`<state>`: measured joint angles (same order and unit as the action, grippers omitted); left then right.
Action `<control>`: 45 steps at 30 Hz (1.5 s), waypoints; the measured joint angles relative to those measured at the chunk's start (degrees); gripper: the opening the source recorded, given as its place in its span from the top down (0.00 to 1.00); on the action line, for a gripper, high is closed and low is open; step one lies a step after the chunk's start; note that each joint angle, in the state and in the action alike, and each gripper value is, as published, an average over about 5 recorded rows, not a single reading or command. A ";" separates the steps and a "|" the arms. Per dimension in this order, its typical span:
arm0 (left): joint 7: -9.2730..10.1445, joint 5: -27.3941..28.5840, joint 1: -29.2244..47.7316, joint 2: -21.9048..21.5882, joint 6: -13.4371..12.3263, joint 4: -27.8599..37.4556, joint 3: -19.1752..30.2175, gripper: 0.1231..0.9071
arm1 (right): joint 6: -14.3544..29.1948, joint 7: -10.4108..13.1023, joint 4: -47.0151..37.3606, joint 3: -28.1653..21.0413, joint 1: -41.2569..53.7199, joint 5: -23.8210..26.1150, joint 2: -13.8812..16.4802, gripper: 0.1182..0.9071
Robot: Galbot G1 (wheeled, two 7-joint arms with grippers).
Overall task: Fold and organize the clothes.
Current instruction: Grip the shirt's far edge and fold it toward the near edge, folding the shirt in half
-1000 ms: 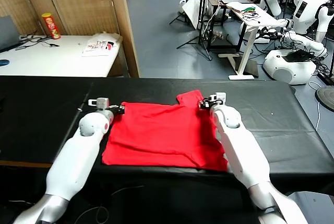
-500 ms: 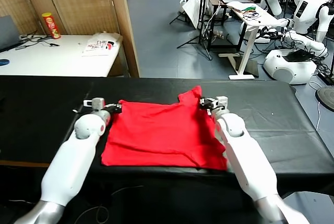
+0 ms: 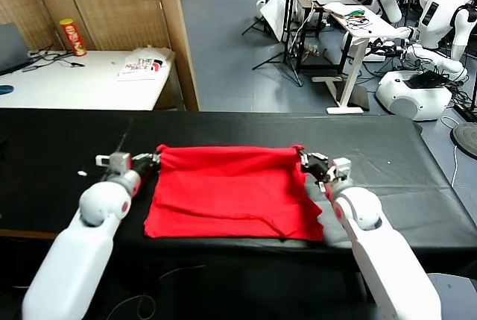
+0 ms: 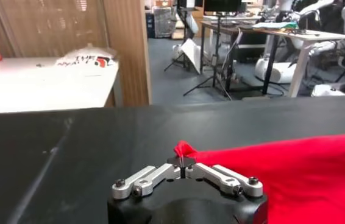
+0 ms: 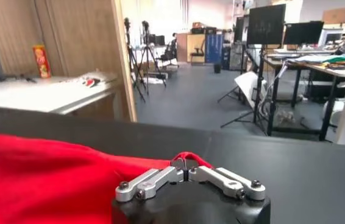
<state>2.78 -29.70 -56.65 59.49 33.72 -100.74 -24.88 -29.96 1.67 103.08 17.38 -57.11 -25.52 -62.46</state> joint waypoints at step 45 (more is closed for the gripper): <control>-1.75 4.99 -24.49 1.36 2.69 -20.42 -10.34 0.26 | -8.85 3.38 17.08 4.84 -11.67 -2.07 4.59 0.15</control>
<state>1.03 -24.70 -81.15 60.85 36.41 -121.16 -35.22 -38.82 5.05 120.15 22.22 -68.78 -27.59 -57.87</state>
